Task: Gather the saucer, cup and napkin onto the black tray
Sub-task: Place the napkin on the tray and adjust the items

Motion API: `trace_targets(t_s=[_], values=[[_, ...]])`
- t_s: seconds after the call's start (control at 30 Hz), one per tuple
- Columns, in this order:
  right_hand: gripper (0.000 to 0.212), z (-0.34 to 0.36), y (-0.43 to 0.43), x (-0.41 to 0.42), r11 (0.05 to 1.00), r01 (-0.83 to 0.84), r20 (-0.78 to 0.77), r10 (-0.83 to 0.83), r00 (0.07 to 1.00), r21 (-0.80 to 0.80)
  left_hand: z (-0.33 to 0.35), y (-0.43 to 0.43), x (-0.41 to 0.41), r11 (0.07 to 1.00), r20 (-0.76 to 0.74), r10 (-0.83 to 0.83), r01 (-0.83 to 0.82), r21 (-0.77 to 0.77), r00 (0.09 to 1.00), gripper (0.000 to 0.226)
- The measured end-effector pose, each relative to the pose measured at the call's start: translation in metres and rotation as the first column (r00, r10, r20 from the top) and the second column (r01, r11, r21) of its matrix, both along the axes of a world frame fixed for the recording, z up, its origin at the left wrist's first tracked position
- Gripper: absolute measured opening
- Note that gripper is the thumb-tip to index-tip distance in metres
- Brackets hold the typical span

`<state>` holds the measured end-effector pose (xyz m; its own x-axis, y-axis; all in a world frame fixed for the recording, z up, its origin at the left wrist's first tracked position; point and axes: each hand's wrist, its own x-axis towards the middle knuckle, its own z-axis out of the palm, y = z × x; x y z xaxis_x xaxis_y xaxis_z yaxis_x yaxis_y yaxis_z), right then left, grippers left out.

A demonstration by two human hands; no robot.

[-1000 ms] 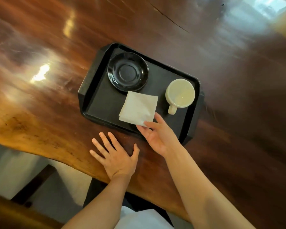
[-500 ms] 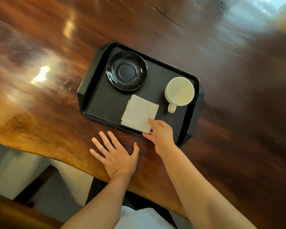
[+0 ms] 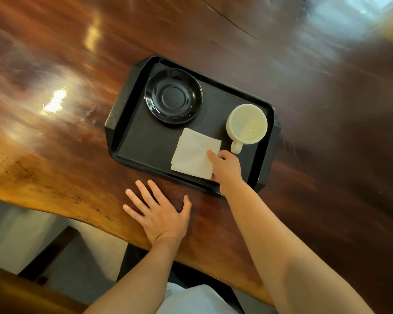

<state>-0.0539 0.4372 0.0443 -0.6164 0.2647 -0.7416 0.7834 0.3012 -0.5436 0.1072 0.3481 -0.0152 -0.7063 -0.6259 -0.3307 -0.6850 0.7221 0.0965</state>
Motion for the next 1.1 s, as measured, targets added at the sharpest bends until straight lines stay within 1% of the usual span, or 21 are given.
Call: trace_targets(t_s=[0.07,0.13,0.2,0.3,0.37,0.43,0.5,0.57,0.63,0.8,0.87,1.1], values=[[0.022,0.0,0.0,0.001,0.999,-0.011,-0.035,0.013,0.999,0.049,-0.001,0.0,0.0,1.0,-0.003,-0.001,0.001,-0.001,1.0,0.11],[0.024,-0.001,-0.001,0.001,0.995,-0.047,-0.059,0.053,0.997,0.089,-0.002,0.0,0.0,1.0,-0.009,0.0,0.0,-0.003,1.0,0.11],[0.029,-0.001,-0.002,0.002,0.98,-0.106,-0.083,0.122,0.989,0.167,-0.002,0.0,0.0,1.0,-0.008,0.002,-0.002,-0.002,1.0,0.11],[0.028,-0.001,-0.003,0.003,0.948,-0.204,-0.08,0.229,0.97,0.244,-0.002,0.0,0.0,1.0,-0.002,0.002,-0.002,0.001,1.0,0.11],[0.036,0.0,-0.005,0.003,0.904,-0.308,-0.036,0.333,0.942,0.298,-0.002,0.0,0.0,1.0,-0.002,0.001,-0.001,0.002,1.0,0.11],[0.045,0.002,-0.005,0.005,0.823,-0.429,0.031,0.451,0.892,0.372,-0.001,0.0,0.0,1.0,-0.003,0.002,-0.002,0.006,1.0,0.11],[0.056,0.003,-0.005,0.006,0.77,-0.481,0.08,0.496,0.865,0.418,-0.002,-0.001,0.0,1.0,-0.008,0.001,-0.001,0.011,1.0,0.109],[0.061,0.005,-0.005,0.008,0.755,-0.489,0.091,0.504,0.859,0.437,-0.002,-0.001,0.001,1.0,-0.007,0.0,0.0,0.012,1.0,0.109],[0.062,0.006,-0.005,0.009,0.743,-0.497,0.087,0.517,0.852,0.448,-0.002,-0.001,0.0,1.0,-0.008,0.0,0.0,0.015,1.0,0.109],[0.048,0.007,-0.003,0.015,0.775,-0.454,0.007,0.502,0.865,0.439,0.0,0.0,0.001,1.0,-0.005,-0.001,0.001,0.025,1.0,0.109],[0.044,0.006,-0.002,0.019,0.776,-0.434,-0.026,0.499,0.866,0.458,-0.001,-0.001,0.001,1.0,-0.007,-0.004,0.005,0.019,1.0,0.109],[0.035,0.004,0.001,0.019,0.787,-0.408,-0.088,0.499,0.862,0.463,0.001,-0.001,0.001,1.0,-0.007,-0.012,0.013,0.018,1.0,0.109]])
